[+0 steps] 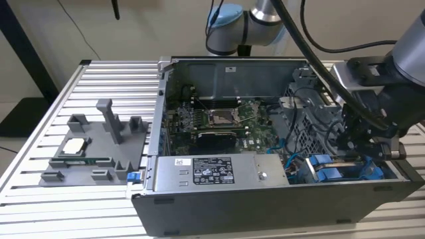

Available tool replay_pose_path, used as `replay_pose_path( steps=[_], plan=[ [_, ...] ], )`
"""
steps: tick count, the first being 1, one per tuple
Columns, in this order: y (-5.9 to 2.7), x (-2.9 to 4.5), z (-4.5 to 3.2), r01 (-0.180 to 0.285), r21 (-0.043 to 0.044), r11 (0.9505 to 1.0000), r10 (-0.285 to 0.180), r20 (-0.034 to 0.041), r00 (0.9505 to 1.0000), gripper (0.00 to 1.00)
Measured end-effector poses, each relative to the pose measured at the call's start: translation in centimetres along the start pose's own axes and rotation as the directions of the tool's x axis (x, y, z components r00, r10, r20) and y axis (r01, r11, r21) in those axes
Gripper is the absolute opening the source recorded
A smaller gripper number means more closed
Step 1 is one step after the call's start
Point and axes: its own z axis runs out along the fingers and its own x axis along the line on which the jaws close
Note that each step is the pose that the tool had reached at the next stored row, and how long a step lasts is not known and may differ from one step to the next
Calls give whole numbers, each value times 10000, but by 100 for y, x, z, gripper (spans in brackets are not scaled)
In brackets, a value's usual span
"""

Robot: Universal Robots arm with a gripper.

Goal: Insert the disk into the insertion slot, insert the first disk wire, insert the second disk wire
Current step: 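Insert the second disk wire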

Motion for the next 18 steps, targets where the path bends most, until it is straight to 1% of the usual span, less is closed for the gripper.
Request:
replay_pose_path(
  steps=[3,8,10,12,14,16,17,18],
  plan=[
    [-7,9,45,10,39,10000,-10,4,10000,16],
    [-79,21,133,27,66,10000,-27,9,10000,16],
    [-86,27,163,43,80,10000,-43,10,10000,16],
    [-85,29,172,62,81,9999,-62,10,10000,16],
    [-86,33,173,72,80,9999,-72,-8,10000,16],
    [-87,32,165,74,80,9999,-73,-11,10000,16],
    [-87,30,157,68,77,9999,-69,34,10000,16],
    [-87,28,149,60,71,10000,-60,116,9999,16]
  ],
)
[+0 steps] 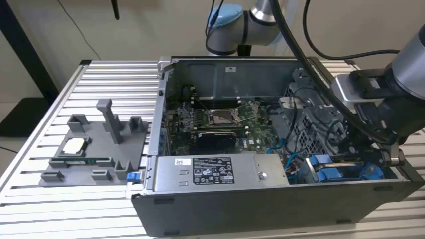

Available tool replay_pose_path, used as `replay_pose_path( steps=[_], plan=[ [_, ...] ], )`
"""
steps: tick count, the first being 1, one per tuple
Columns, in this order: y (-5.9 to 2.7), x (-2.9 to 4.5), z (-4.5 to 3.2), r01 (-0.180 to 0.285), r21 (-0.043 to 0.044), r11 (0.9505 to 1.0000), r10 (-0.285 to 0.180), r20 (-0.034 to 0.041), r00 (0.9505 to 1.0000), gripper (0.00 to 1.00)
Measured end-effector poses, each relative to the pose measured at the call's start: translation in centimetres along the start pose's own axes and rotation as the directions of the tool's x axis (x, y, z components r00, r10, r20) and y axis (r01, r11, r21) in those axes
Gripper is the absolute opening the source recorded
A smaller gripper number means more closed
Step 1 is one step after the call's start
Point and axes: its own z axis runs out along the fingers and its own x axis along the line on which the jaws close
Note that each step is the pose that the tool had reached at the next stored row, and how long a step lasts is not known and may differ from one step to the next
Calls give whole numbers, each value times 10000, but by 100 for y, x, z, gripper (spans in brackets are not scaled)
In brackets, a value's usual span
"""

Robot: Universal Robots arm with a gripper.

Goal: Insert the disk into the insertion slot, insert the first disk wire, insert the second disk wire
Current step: 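Insert the second disk wire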

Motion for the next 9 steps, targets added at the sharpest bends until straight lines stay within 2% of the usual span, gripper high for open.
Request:
replay_pose_path(
  steps=[1,3,6,9],
  plan=[
    [0,-3,-10,-9,-5,10000,9,80,10000,16],
    [0,-6,-28,-20,-13,10000,20,178,9998,16],
    [0,-3,-42,-41,-28,10000,42,375,9993,16],
    [-3,16,-57,-54,-39,10000,56,511,9987,18]
  ],
)
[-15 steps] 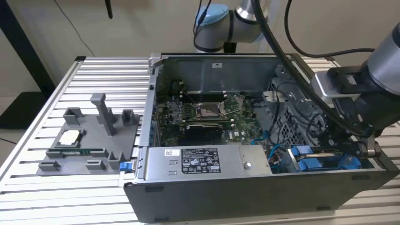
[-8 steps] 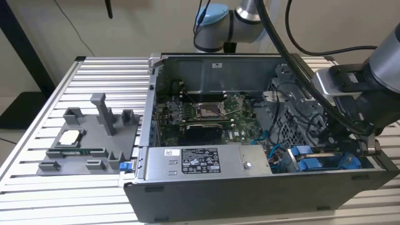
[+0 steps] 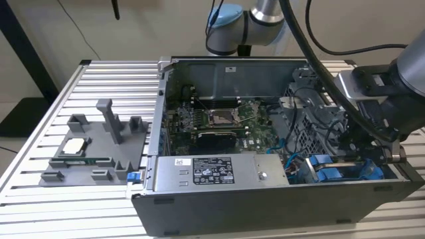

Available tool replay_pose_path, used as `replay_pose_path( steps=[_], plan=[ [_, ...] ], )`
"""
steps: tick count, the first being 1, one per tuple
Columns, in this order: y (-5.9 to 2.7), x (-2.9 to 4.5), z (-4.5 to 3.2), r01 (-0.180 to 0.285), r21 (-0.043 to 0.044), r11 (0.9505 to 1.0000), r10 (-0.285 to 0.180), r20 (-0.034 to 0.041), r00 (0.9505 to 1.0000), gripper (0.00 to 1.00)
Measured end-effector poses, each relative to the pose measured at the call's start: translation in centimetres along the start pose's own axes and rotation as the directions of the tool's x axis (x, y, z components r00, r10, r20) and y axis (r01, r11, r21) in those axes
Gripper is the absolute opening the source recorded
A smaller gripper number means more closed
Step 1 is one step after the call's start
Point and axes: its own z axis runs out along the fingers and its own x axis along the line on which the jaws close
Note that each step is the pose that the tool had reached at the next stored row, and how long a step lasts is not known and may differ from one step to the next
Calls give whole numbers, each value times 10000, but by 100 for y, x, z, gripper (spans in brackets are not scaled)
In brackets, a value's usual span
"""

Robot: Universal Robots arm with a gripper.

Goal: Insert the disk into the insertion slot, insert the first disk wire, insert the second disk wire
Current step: 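Insert the second disk wire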

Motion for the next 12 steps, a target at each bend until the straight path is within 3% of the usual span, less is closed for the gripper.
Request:
replay_pose_path(
  steps=[1,2,5,6,9,10,12],
  plan=[
    [-2,10,-5,-2,-4,10000,2,23,10000,18],
    [-3,22,-11,-6,-9,10000,7,42,10000,24],
    [-6,52,-15,-13,-16,10000,13,108,9999,24],
    [-5,53,-12,-21,-18,10000,21,210,9998,24],
    [-1,58,-12,-75,-58,10000,79,758,9971,24],
    [-1,65,-12,-88,-67,9999,93,886,9960,24],
    [-2,87,-13,-95,-71,9999,101,939,9955,24]
  ],
)
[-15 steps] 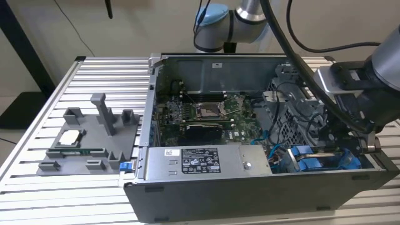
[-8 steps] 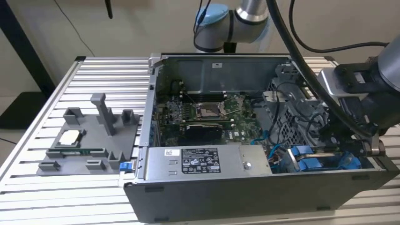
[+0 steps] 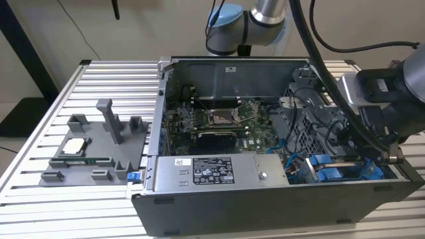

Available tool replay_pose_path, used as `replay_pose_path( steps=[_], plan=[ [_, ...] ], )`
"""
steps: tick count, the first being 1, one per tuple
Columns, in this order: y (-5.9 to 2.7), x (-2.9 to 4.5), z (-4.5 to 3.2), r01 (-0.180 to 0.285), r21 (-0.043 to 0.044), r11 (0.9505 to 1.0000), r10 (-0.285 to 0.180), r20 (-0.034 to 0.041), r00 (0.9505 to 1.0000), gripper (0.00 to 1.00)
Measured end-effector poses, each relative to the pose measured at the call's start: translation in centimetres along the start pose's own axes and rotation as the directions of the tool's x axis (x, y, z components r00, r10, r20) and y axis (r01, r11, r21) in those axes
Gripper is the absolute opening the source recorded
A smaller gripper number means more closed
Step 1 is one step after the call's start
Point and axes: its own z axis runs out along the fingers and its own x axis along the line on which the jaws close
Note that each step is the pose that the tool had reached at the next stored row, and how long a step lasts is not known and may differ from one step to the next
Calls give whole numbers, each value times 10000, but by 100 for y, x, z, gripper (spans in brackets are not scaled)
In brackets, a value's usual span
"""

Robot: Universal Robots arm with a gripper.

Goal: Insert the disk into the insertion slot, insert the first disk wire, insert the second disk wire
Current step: 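Insert the second disk wire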

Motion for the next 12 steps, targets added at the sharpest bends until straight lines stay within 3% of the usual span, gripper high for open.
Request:
replay_pose_path(
  steps=[2,5,7,8,10,12],
  plan=[
    [-3,24,-5,-5,-5,10000,5,60,10000,16],
    [-6,58,-17,-19,-13,10000,19,180,9998,16],
    [-8,64,-20,-19,-13,10000,19,175,9998,16],
    [-8,64,-20,-12,-7,10000,12,100,9999,16],
    [-8,66,-16,16,11,10000,-15,-152,9999,16],
    [-7,70,-4,35,25,10000,-34,-349,9994,16]
  ],
)
